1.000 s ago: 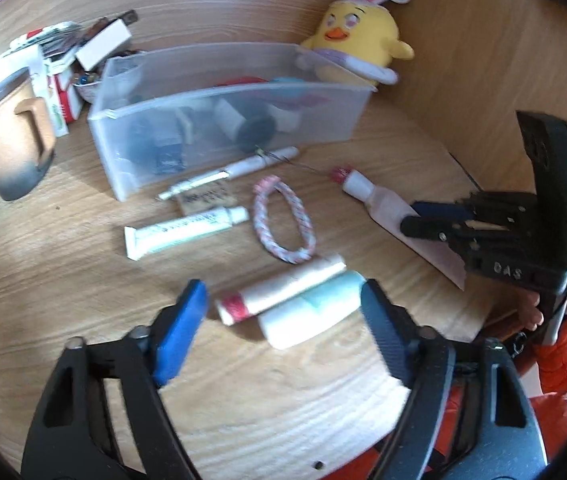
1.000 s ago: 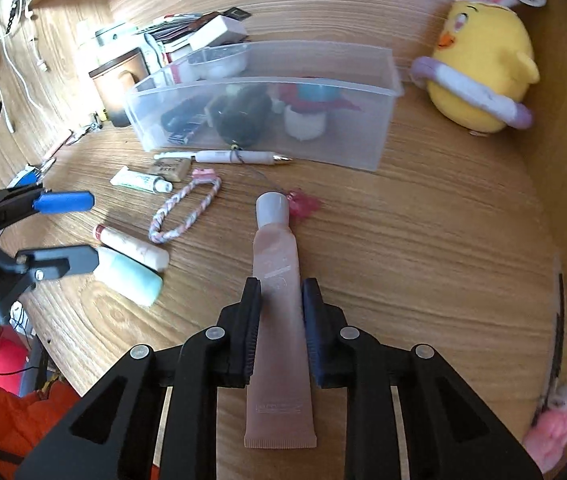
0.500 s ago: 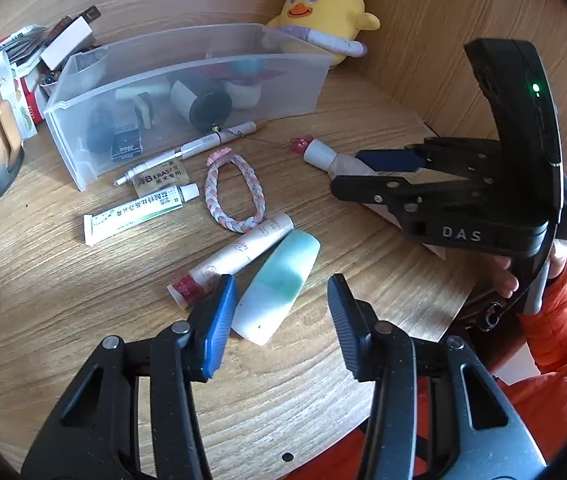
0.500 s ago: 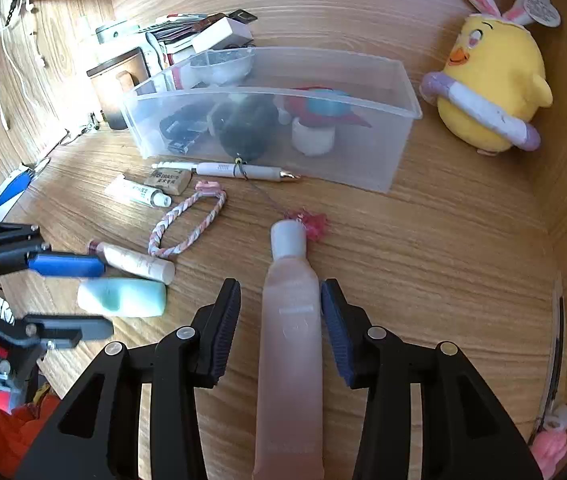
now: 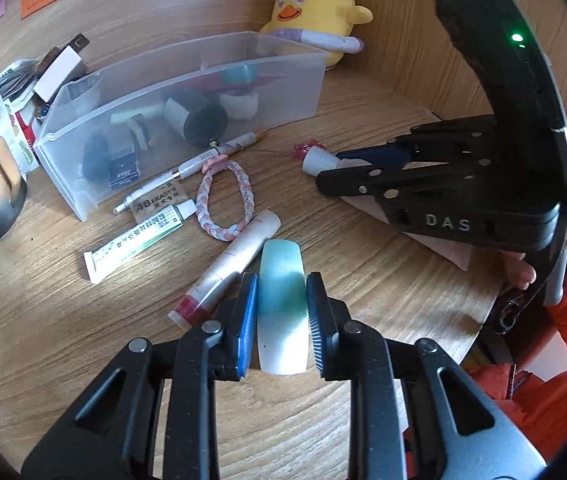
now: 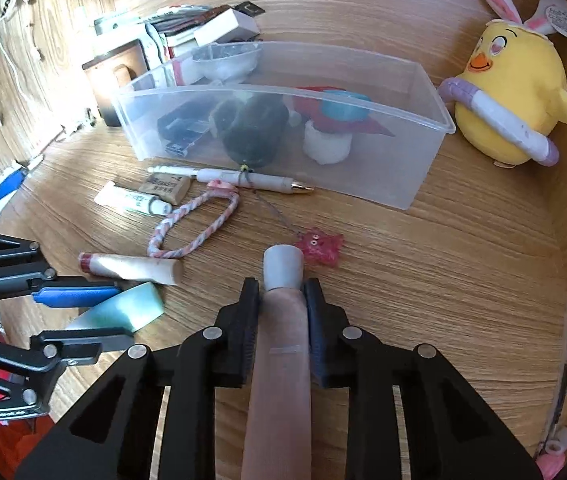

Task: Organize objects
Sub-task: 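Grasp the mint-green tube with left while right lifts the pink tube, then carry both tubes over the clear box and release them inside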

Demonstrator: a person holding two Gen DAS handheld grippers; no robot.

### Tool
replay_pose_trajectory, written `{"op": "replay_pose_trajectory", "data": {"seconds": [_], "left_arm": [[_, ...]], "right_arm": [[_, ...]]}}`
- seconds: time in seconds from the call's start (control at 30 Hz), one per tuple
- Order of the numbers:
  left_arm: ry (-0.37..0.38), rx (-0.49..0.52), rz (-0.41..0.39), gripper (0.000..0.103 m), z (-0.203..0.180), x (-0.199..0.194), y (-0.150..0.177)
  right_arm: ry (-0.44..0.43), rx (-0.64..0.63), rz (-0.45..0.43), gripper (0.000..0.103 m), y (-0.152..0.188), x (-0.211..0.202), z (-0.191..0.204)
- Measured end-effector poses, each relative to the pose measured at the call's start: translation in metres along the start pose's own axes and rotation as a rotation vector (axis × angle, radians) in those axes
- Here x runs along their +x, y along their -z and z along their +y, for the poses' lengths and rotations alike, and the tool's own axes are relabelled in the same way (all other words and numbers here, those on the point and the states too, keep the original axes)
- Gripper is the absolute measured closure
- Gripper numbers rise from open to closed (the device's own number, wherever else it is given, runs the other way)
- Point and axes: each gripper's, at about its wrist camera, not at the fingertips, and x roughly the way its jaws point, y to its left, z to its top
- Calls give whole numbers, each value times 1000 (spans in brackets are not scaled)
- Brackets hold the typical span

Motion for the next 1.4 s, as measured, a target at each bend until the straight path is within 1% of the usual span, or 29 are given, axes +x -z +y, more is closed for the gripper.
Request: {"op": "replay_pose_trajectory", "data": {"seconds": [0.43, 0.7, 0.97, 1.07, 1.2, 1.4], "left_arm": [[-9, -98, -142, 79, 23, -30, -25], [-12, -154, -221, 79, 40, -47, -48], [-51, -183, -293, 79, 58, -63, -72], [-54, -200, -304, 79, 67, -67, -80], [-77, -227, -310, 79, 81, -67, -88], [-112, -259, -292, 79, 101, -59, -97]], "right_arm": [[-42, 45, -133, 83, -16, -37, 2], [-47, 54, -194, 83, -43, -43, 2], [-48, 48, -256, 83, -74, -50, 3], [-48, 39, -277, 83, -87, -51, 4], [-53, 16, -296, 83, -107, -48, 6], [-57, -21, -279, 83, -134, -31, 9]]}}
